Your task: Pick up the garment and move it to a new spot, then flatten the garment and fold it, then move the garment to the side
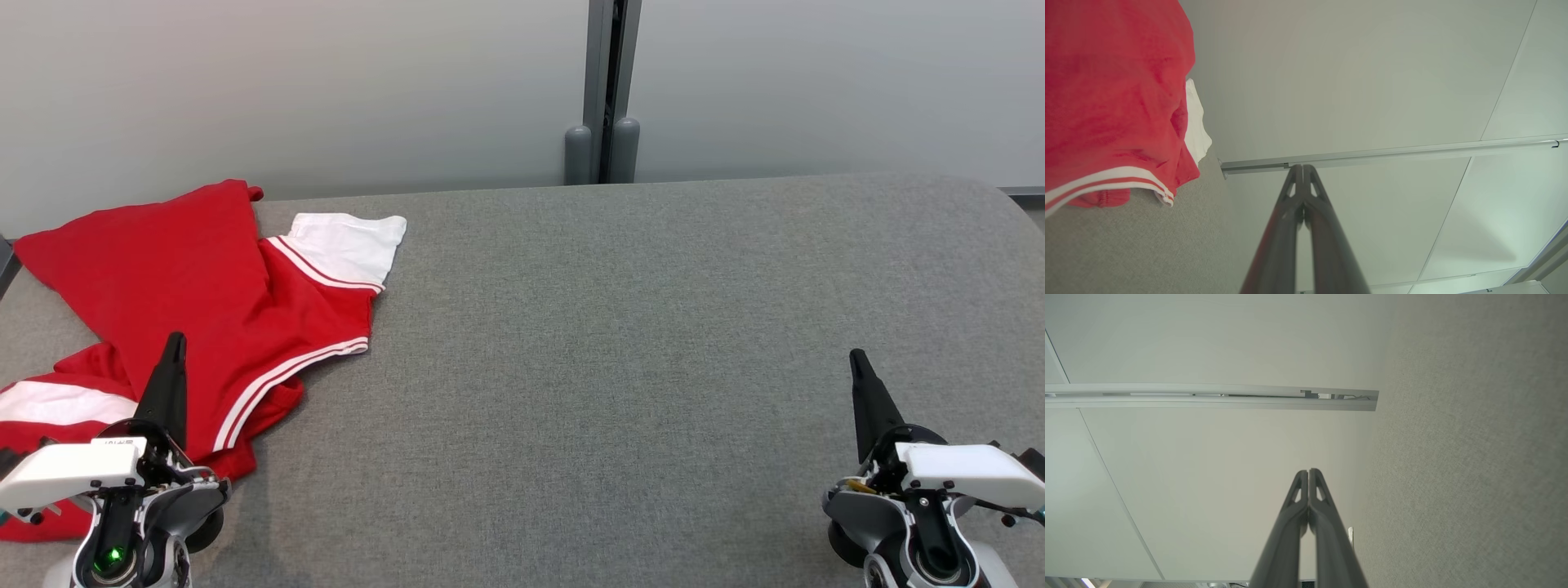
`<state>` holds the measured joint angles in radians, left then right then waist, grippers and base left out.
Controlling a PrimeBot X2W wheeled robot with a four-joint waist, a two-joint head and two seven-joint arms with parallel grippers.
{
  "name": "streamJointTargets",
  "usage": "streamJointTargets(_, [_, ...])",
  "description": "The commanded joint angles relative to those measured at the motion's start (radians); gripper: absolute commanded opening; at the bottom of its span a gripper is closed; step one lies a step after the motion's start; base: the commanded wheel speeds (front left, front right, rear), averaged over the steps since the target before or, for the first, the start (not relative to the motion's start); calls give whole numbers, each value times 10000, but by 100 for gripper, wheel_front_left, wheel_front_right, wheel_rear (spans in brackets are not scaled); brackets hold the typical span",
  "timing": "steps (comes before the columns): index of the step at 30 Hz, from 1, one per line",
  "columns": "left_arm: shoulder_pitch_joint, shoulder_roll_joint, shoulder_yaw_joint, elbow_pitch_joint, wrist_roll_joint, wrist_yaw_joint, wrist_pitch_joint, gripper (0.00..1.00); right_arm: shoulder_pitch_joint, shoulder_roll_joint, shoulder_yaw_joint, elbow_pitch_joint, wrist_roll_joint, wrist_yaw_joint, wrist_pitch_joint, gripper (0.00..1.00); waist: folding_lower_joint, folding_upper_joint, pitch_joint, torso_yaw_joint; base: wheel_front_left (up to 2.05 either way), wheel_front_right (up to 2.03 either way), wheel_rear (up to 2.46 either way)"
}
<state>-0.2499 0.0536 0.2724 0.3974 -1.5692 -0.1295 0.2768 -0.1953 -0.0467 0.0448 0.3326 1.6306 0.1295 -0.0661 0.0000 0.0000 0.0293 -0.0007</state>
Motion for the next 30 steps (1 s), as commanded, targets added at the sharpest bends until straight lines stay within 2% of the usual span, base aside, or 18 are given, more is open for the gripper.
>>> streamJointTargets(1, [-68,72,24,-14,-42,-33,4,0,-59,-59,3,-10,53,24,29,0,0,0,0,0,0,0,0])
streamJointTargets(30, [-68,72,24,-14,-41,-33,5,0,-59,-59,3,-10,53,24,29,0,0,0,0,0,0,0,0])
